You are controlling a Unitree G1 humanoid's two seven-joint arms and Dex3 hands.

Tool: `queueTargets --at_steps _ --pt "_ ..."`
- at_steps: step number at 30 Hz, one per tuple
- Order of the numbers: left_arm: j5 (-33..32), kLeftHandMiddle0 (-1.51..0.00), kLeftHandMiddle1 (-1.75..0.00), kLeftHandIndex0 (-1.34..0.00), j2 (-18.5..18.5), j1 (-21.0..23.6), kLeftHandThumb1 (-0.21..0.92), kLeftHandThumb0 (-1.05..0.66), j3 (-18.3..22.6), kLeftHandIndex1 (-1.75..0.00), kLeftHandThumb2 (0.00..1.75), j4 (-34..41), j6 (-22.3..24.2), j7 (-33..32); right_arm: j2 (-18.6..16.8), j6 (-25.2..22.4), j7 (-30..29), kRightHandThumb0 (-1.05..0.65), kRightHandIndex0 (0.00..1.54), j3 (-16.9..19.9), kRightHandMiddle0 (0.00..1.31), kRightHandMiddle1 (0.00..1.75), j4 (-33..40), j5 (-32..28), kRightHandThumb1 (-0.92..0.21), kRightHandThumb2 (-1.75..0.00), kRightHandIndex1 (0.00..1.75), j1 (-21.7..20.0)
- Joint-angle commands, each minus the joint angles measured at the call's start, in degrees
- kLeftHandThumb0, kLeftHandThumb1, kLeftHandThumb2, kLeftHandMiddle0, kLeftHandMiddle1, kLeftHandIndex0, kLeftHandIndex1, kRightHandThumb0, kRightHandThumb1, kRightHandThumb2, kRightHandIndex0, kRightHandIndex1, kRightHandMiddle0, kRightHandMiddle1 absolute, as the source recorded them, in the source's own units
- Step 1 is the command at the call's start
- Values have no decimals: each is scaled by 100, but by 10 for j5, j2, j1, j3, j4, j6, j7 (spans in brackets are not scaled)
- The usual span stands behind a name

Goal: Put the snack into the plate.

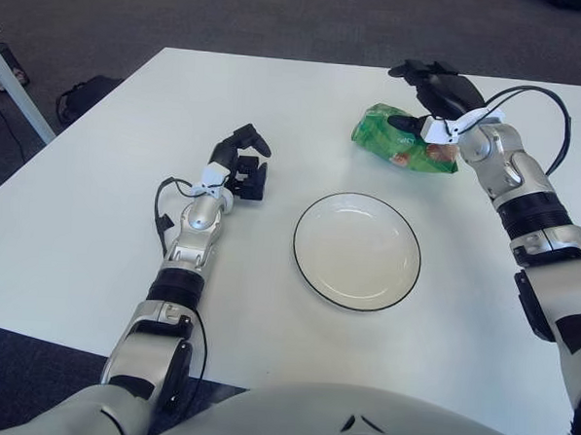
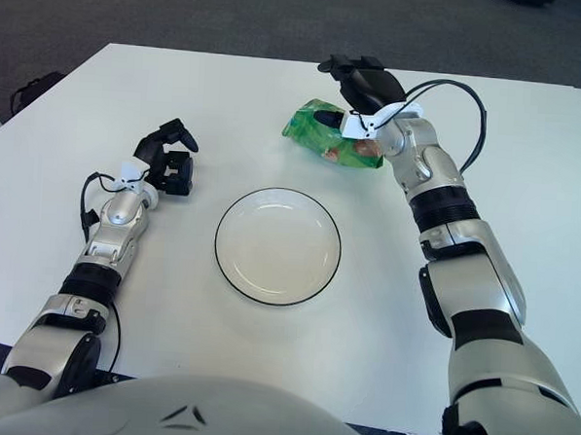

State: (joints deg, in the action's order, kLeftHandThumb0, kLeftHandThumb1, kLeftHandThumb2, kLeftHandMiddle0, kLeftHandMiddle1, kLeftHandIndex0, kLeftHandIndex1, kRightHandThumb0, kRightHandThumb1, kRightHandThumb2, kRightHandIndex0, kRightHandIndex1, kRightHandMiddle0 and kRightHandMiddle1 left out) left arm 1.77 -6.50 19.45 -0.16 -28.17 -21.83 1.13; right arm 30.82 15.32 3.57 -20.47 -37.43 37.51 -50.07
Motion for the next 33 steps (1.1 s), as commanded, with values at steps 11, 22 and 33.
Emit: queueTargets --at_steps 11,22,33 --pt "16 -137 -175 -74 27 -74 18 -54 -8 -175 149 -35 -11 -27 -27 -25 73 -105 0 -32 0 16 -77 1 -92 -105 0 -27" --pt "19 -138 -175 -74 27 -79 17 -55 -9 -175 150 -22 -15 -37 -45 -61 104 -105 0 -42 0 9 -79 -1 -92 -104 0 2" --pt "10 -139 -175 -73 24 -75 18 -54 2 -175 149 -25 -20 -44 -50 -105 107 -105 0 -58 0 6 -111 9 -92 -110 0 21"
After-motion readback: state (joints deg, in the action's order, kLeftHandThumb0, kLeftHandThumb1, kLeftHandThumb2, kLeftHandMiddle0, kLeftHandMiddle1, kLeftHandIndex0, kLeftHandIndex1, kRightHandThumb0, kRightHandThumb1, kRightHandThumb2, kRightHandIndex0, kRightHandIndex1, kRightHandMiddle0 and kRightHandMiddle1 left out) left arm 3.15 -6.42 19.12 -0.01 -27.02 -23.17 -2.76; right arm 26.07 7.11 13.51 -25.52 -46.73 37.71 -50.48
